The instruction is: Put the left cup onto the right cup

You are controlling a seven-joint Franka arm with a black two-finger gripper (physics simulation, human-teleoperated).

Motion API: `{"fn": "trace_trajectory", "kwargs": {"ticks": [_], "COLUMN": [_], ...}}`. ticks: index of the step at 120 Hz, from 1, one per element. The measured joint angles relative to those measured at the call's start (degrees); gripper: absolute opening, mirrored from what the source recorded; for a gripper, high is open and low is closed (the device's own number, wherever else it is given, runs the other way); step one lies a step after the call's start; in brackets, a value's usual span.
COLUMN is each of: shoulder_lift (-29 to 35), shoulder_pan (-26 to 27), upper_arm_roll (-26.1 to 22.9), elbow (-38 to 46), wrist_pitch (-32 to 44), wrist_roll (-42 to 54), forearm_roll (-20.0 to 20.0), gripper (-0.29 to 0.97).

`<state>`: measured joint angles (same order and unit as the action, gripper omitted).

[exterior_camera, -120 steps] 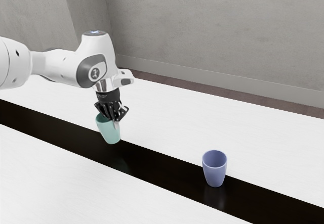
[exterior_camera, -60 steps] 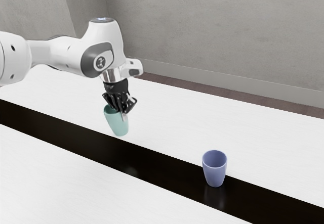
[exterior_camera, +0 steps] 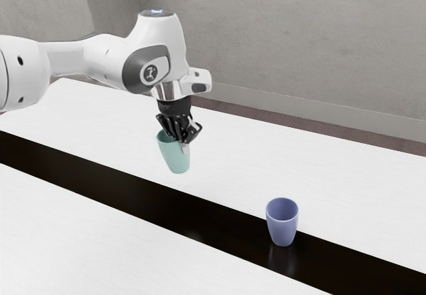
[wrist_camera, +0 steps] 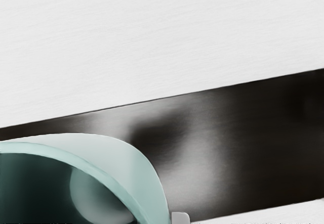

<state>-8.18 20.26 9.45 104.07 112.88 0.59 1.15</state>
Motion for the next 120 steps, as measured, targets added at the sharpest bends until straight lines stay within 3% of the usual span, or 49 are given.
{"fn": "trace_trajectory", "kwargs": {"ticks": [120], "shoulder_lift": [0.3], "shoulder_pan": [11.48], "upper_arm_roll": [-0.09], "elbow": [-2.77], "wrist_pitch": [-0.3], "wrist_roll": [0.18], "forearm_roll": [0.07], "gripper": [-0.1]}}
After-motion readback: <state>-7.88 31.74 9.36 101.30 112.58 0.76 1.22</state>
